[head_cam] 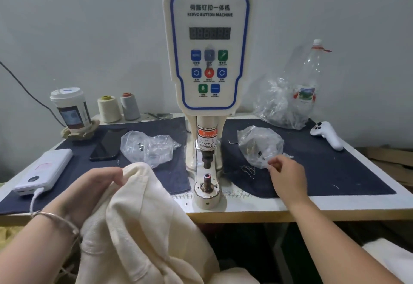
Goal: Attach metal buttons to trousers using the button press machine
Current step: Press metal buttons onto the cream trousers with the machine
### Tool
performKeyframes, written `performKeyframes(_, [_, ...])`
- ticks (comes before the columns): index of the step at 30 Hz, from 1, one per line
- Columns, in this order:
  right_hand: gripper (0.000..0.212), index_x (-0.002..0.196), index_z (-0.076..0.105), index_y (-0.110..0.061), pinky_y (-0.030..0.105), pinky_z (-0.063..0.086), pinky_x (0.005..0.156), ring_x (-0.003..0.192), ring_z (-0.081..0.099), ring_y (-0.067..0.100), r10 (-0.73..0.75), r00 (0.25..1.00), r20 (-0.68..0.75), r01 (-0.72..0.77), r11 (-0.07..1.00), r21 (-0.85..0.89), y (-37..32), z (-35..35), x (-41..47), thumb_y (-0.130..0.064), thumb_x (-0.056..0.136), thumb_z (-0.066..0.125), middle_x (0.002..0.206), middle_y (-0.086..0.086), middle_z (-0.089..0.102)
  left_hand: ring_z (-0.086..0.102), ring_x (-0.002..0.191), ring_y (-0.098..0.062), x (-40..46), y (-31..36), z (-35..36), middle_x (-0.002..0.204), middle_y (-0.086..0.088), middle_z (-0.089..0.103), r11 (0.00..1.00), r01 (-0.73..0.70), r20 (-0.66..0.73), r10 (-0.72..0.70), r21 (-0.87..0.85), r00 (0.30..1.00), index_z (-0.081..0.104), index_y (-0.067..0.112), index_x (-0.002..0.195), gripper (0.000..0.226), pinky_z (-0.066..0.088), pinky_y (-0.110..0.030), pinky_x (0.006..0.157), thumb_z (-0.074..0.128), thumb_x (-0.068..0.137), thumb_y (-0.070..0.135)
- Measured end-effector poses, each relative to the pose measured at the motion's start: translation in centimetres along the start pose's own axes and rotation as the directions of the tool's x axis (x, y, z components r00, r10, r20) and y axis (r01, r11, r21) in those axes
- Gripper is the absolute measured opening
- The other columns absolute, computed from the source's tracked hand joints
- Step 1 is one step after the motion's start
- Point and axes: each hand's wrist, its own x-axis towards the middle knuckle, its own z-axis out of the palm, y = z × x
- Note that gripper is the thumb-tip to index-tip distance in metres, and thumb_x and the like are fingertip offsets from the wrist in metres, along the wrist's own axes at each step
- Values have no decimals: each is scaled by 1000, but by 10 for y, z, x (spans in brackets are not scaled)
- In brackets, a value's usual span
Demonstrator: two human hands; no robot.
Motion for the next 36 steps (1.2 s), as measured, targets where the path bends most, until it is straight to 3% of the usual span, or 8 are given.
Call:
performKeyframes(2, [14, 95, 72, -10, 30, 46, 66, 85, 63, 26, -79, 997, -26, 76, 992, -96, -1, 6, 12, -6, 91, 59, 90, 6, 70, 57, 73, -40, 5, 0, 4, 77, -23, 58, 990, 94, 128, -80, -104, 989, 63, -6, 77, 23, 53, -47, 76, 51, 63, 8])
performKeyframes(5, [20, 99, 72, -14, 33, 45, 66, 90, 61, 33, -59, 997, 59, 75, 944, -322, -11, 14, 33, -12, 95, 52, 97, 11, 70, 57, 61, -36, 20, -4, 10, 67, -18, 55, 954, 178, 169, -139, -243, 976, 59, 1, 65, 14, 52, -39, 66, 52, 56, 9])
performKeyframes(12, [20, 109, 68, -24, 29, 41, 71, 106, 60, 28, 264, 927, 264, -85, 837, -540, -20, 27, 72, -28, 94, 56, 114, 6, 64, 38, 52, -25, 56, -29, 6, 60, -4, 34, 937, 98, -3, -105, -335, 994, 37, 14, 63, 19, 38, -33, 57, 50, 52, 6])
performKeyframes(17, [19, 100, 70, -25, 28, 39, 67, 97, 63, 31, 134, 984, 116, -53, 847, -530, -6, 40, 63, -37, 93, 58, 103, 7, 68, 49, 43, -27, 59, -39, -4, 49, -8, 43, 899, 100, 68, -79, -427, 995, 47, 10, 50, 7, 50, -31, 51, 50, 48, 5])
performKeyframes(21, [18, 100, 69, -18, 29, 36, 63, 91, 64, 32, 73, 996, 57, -30, 834, -551, 0, 48, 60, -26, 96, 54, 98, 9, 69, 59, 47, -27, 58, -48, -11, 51, -9, 53, 834, 60, 150, 27, -548, 988, 56, 10, 52, 7, 56, -33, 55, 54, 50, 4])
performKeyframes(26, [20, 96, 70, -10, 29, 37, 63, 90, 64, 34, 65, 998, 10, -51, 857, -513, 1, 52, 61, -16, 92, 52, 98, 13, 69, 56, 49, -27, 64, -47, -12, 53, -8, 49, 846, 106, 118, -51, -522, 992, 51, 12, 55, 11, 53, -33, 59, 57, 49, 3])
performKeyframes(30, [18, 92, 70, -9, 29, 36, 63, 87, 65, 33, 62, 998, -24, -66, 867, -495, 2, 53, 59, -11, 91, 51, 96, 13, 68, 49, 45, -25, 72, -35, -5, 52, -8, 43, 913, 170, 68, -156, -370, 985, 45, 11, 54, 9, 49, -32, 52, 45, 61, 5])
performKeyframes(36, [18, 99, 68, -13, 27, 38, 64, 90, 67, 28, 96, 995, 0, -80, 830, -553, 0, 52, 61, -13, 92, 51, 101, 7, 68, 47, 42, -26, 74, -27, 1, 50, -9, 41, 957, 191, 8, -194, -219, 981, 46, 10, 48, 10, 47, -30, 47, 45, 56, 5])
